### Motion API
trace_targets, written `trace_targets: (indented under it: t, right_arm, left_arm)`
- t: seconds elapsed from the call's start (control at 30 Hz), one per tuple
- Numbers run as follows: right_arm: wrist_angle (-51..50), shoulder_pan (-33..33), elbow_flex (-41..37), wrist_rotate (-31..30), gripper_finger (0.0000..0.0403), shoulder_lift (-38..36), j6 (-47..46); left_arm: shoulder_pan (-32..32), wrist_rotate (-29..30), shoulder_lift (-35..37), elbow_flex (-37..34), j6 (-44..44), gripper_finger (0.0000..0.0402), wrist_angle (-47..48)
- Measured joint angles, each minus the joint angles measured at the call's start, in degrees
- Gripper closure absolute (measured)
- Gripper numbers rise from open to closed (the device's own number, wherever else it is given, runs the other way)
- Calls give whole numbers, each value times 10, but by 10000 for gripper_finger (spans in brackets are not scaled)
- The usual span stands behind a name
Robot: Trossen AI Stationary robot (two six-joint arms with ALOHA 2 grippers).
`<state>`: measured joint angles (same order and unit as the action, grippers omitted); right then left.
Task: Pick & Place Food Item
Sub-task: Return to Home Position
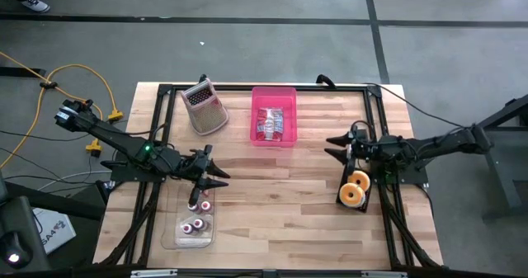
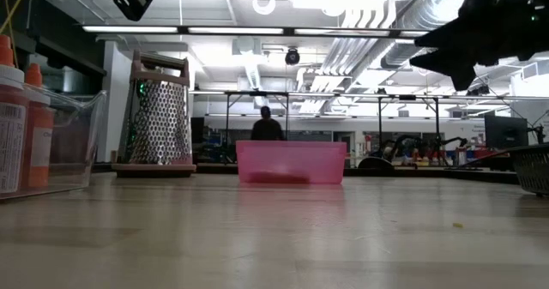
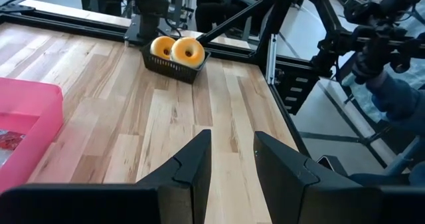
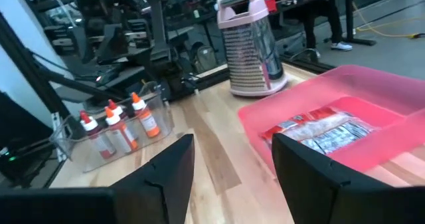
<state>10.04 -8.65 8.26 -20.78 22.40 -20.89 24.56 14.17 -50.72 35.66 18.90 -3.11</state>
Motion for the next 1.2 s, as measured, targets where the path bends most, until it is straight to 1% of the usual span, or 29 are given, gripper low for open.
trace_targets:
  t: [0.2,0.33,0.5,0.63,0.83,1.1,1.2]
  right_arm:
    - [-3,19,-31,2,214,-31,-17]
    - [-4,22,-48,14,214,-52,-30]
    - [-9,22,-68,15,214,-71,-45]
    - [-46,22,-77,13,214,-83,-67]
    - [-63,23,-77,33,214,-84,-80]
    - [-65,23,-78,34,214,-73,-71]
    - [-68,23,-78,48,214,-65,-56]
  left_arm:
    - [0,0,0,0,0,293,0]
    - [0,0,0,0,2,293,0]
    - [0,0,0,0,5,293,0]
    - [0,0,0,0,9,293,1]
    - [0,-3,0,0,11,293,-2]
    - [0,-5,0,0,13,293,-4]
    - [0,-7,0,0,13,293,-4]
